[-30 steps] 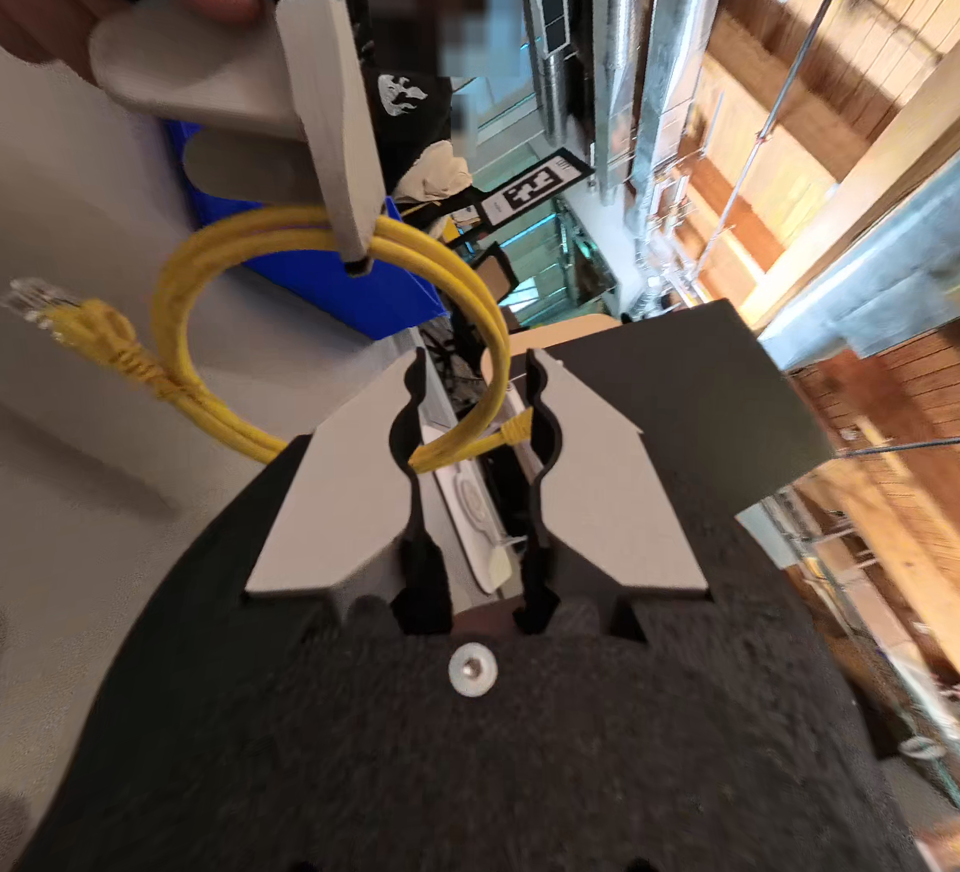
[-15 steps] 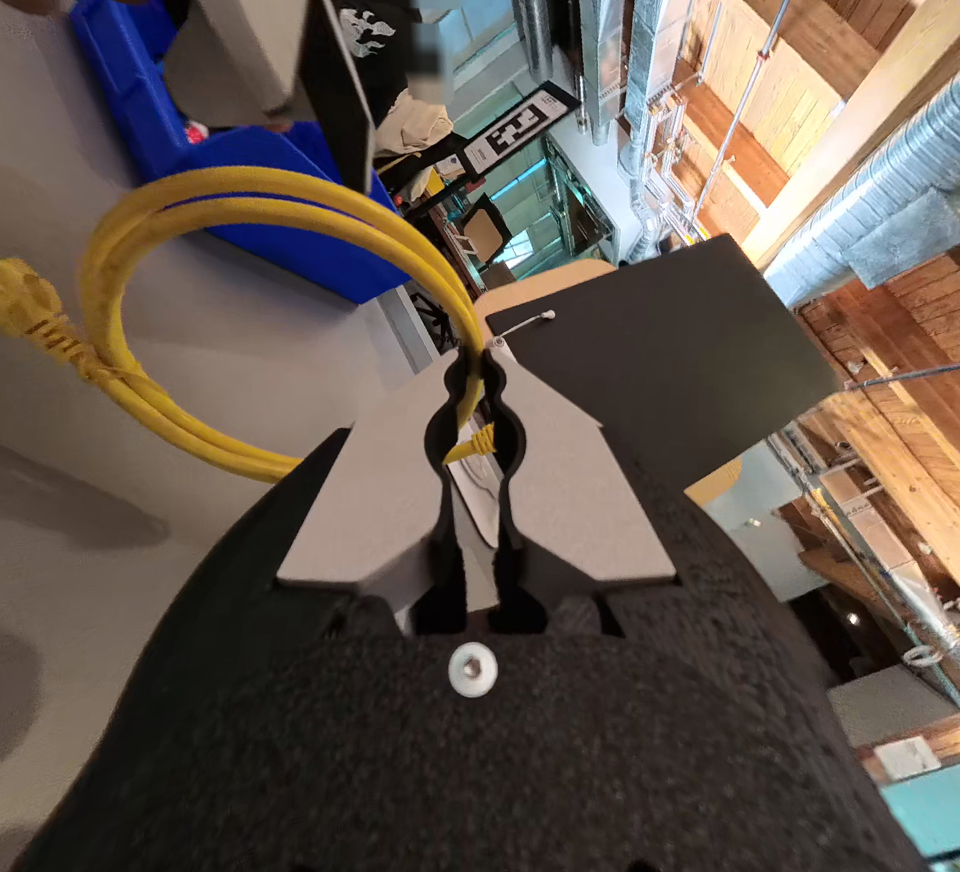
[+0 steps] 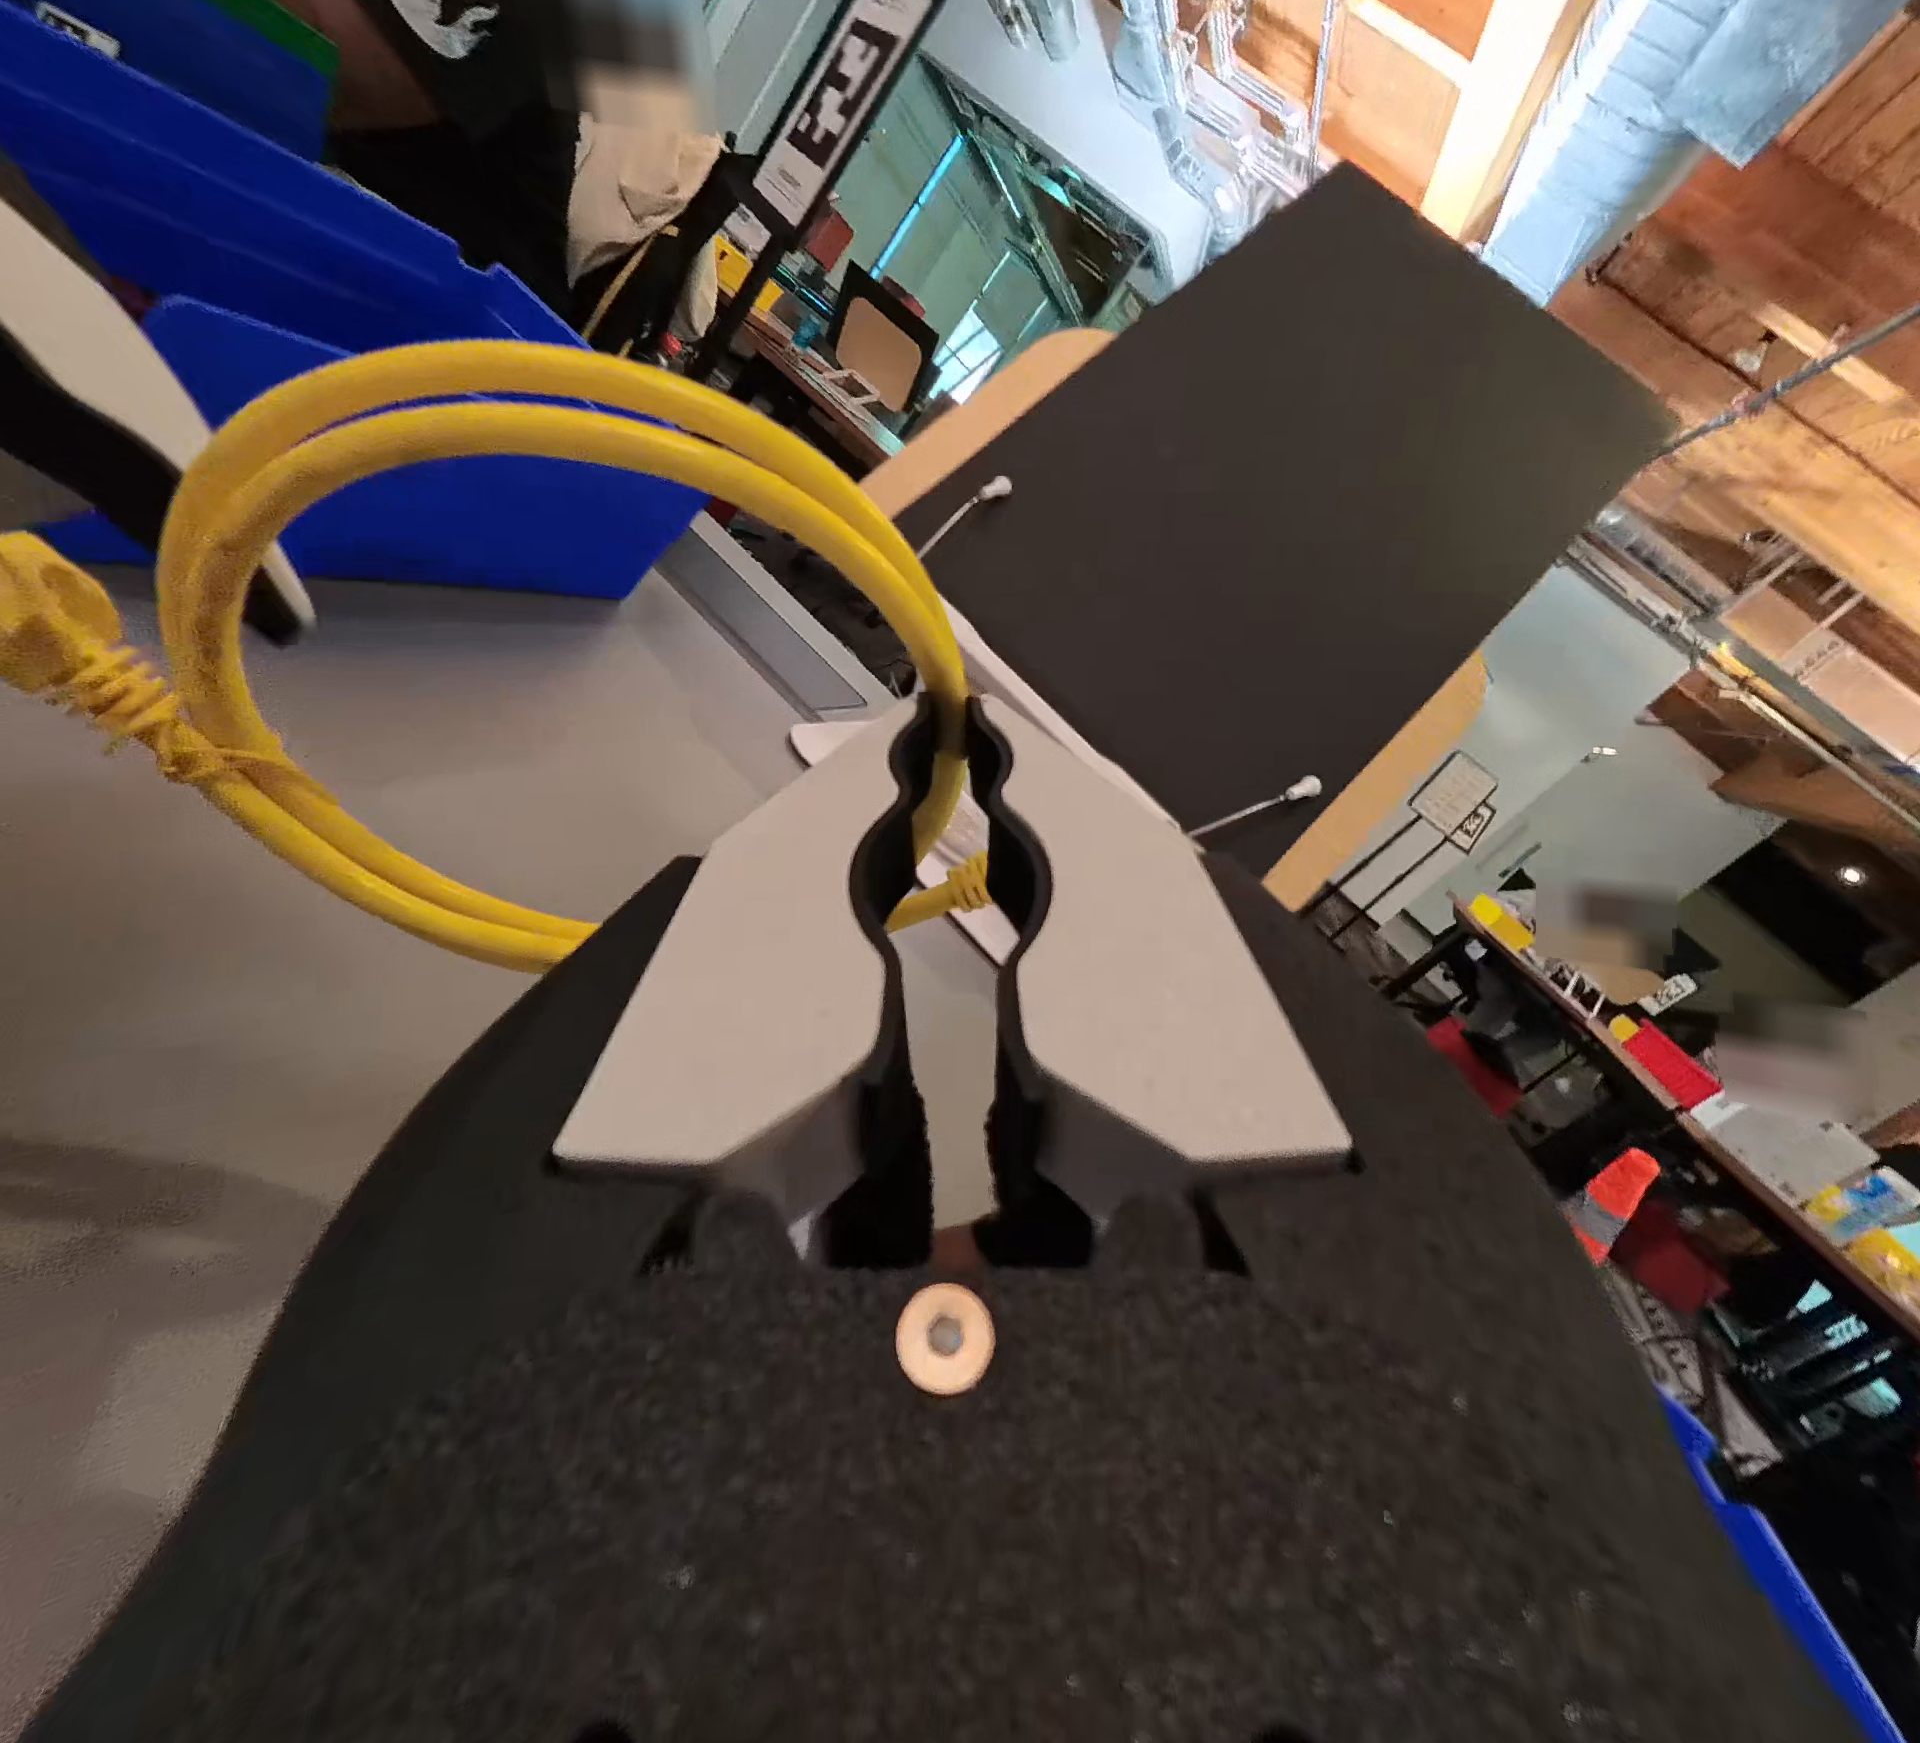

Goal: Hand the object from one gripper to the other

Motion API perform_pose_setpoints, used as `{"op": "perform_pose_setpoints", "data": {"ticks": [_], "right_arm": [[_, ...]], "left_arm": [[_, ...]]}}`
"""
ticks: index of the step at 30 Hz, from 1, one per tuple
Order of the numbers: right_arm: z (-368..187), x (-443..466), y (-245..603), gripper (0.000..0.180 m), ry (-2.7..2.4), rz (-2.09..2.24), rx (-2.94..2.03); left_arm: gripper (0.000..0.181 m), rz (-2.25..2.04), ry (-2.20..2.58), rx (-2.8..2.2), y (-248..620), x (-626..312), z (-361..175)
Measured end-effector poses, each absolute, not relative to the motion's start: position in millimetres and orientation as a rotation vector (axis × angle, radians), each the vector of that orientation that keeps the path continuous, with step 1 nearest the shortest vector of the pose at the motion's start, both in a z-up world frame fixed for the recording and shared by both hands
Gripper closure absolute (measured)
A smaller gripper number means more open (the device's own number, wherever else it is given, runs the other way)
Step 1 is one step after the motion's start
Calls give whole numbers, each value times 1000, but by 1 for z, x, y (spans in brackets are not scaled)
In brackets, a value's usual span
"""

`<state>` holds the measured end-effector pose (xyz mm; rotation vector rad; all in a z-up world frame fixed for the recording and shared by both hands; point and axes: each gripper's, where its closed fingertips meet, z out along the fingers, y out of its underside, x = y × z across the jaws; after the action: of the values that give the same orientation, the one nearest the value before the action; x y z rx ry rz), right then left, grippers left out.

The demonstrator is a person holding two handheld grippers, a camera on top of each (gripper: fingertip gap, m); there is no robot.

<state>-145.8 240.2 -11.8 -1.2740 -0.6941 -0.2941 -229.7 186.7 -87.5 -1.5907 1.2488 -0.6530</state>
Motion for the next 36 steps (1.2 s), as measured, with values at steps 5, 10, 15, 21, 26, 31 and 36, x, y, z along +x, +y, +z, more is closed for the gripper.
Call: {"op": "perform_pose_setpoints", "data": {"ticks": [5, 10, 15, 21, 26, 31, 36], "right_arm": [[-9, -167, 229, 174, -740, -337, -1228], [-8, -170, 227, 173, -722, -345, -1219], [-17, -179, 227, 147, -749, -96, -1302], [12, -182, 193, 126, -686, 673, -1251], [10, -144, 215, 126, -415, 1024, -1248], [-3, -199, 182, 125, -578, 1345, -1239], [23, -221, 147, 144, -607, 1507, -1052]], "left_arm": [[144, -635, 1284, -1672, 187, -232, -104], [166, -578, 1249, -1692, 195, -237, -103], [166, -575, 1191, -1705, 203, -242, -100], [167, -728, 1072, -1720, 211, -251, -87], [167, -1328, 859, -1628, 197, -249, -49], [167, -1845, 756, -1405, 168, -248, -10], [168, -2067, 757, -1356, 150, -243, -6]]}}
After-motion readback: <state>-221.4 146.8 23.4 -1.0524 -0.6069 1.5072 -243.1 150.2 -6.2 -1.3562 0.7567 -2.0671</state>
